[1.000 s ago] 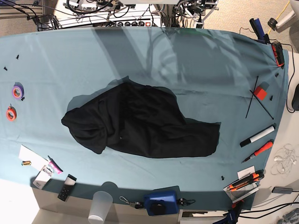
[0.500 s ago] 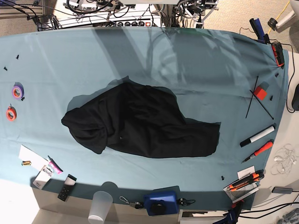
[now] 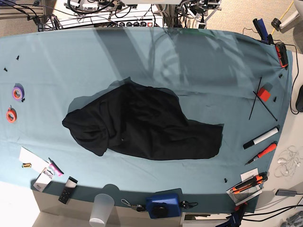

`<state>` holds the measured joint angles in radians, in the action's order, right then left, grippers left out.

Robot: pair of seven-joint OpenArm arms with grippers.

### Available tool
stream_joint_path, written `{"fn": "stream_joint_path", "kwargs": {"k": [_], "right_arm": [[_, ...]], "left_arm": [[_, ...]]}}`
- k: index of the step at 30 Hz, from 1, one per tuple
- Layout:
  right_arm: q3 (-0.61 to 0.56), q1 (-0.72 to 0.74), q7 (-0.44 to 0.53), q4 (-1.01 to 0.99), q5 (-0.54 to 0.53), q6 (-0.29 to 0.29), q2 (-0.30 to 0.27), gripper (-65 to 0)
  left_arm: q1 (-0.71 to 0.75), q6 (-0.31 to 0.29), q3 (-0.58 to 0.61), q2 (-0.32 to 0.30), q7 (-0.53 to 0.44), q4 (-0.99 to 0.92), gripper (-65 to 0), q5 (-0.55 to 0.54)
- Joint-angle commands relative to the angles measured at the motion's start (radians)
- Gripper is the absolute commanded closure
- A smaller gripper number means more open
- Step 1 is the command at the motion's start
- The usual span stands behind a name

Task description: Layout the t-shirt on the table in an organized manner, then fold the t-shirt properly

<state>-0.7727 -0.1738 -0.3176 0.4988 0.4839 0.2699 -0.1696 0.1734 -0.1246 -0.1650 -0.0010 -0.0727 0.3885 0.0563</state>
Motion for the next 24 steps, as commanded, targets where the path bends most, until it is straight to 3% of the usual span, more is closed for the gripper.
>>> {"fn": "stream_joint_path", "kwargs": {"k": [1, 5, 9, 12, 19, 24], "right_arm": [[0.002, -0.016, -0.012, 0.003, -0.001, 0.002, -0.010, 0.0], [0.002, -0.052, -0.009, 0.006, -0.002, -0.032, -0.024, 0.0], [0.002, -0.092, -0.008, 0.013, -0.019, -0.129, -0.052, 0.0], [0.002, -0.126, -0.009, 0.065, -0.087, -0.188, -0.097, 0.0], [0.011, -0.253, -0.027, 0.312, -0.288, -0.243, -0.238, 0.0], [0.173, -0.402, -0.027, 0.496, -0.448, -0.269, -0.288, 0.0]], "left_arm": [[0.016, -0.006, 0.001, -0.006, -0.006, 0.006, 0.0, 0.000], [0.068, -0.005, 0.001, -0.029, -0.006, 0.046, 0.0, 0.000], [0.139, -0.005, 0.001, -0.058, -0.006, 0.116, 0.0, 0.000], [0.195, -0.005, 0.001, -0.085, -0.006, 0.175, 0.0, -0.010], [0.322, -0.005, 0.001, -0.151, -0.003, 0.340, 0.0, -0.181], [0.419, -0.006, 0.001, -0.174, 0.004, 0.464, 0.0, -0.249]]}}
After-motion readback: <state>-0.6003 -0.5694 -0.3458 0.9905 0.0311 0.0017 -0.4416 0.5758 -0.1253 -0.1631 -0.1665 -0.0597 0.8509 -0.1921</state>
